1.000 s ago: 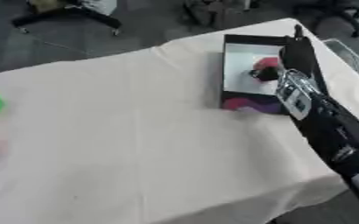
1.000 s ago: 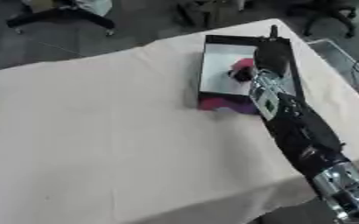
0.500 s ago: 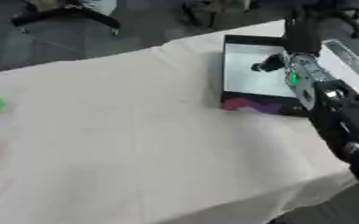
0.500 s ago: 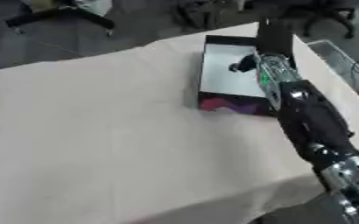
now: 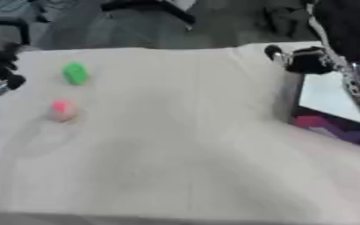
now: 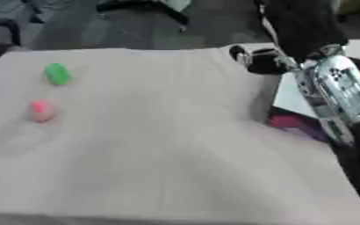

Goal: Pick up the objects with one hand, pass them to the other hand, and then place them into the box on the other side of the table.

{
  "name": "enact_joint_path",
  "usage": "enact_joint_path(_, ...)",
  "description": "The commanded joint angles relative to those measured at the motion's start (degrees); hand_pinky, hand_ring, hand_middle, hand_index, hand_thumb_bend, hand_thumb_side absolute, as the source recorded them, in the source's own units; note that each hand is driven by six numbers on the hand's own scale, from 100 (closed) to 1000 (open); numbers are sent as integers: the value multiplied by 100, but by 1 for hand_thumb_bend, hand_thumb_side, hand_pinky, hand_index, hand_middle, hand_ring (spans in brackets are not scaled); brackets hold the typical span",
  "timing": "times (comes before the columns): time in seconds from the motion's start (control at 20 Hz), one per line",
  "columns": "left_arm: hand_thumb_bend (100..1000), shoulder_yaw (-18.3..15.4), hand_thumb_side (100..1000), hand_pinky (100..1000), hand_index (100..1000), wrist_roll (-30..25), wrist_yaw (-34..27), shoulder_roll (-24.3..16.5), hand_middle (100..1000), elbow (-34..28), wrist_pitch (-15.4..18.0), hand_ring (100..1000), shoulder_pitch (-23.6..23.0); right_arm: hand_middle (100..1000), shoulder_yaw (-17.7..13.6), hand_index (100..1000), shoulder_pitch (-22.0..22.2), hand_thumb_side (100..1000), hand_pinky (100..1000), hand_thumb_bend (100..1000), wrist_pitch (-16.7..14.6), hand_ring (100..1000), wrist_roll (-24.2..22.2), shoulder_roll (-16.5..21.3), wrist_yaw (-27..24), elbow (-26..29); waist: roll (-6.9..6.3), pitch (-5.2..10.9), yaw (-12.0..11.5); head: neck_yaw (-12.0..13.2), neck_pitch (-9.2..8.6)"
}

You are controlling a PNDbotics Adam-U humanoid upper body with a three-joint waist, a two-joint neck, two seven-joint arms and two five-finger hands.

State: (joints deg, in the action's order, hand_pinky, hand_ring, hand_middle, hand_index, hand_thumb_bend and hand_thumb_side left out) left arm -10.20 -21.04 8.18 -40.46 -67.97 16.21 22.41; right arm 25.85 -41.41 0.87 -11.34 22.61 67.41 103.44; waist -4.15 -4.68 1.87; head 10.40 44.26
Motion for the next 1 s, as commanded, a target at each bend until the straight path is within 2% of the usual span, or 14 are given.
enact_joint_path(0.05,641,212,453,596,738,173,785,-364,578,497,217,569,352,1000,260,914,-105,290,837,542,-181,827,-307,-272,-409,186,9,39,18,182,-14)
enact_joint_path(0.25,658,453,419,611,743,527,2047,-344,587,962,471,578,783,1000,312,907,-38,288,812,545,-124,811,-178,-497,-540,212,73,-25,114,190,-14)
enact_joint_path(0.45,650,577,383,615,741,886,2885,-238,588,1337,579,580,1082,1000,315,904,-13,309,800,525,-74,804,-52,-559,-584,215,116,-93,223,181,-14)
enact_joint_path(0.75,638,665,347,625,745,1215,3815,-83,598,1811,632,586,1344,1000,317,900,-29,317,789,514,-30,799,99,-611,-648,254,131,-179,374,195,-14)
enact_joint_path(0.9,589,650,310,623,735,1347,4156,-37,586,2049,596,577,1412,1000,332,900,-52,325,789,506,-33,799,132,-636,-669,276,136,-213,444,214,-14)
enact_joint_path(1.0,518,640,282,623,735,1418,4356,-20,581,2221,538,567,1453,1000,332,900,-62,333,788,499,-29,799,140,-637,-680,284,148,-234,486,221,-14)
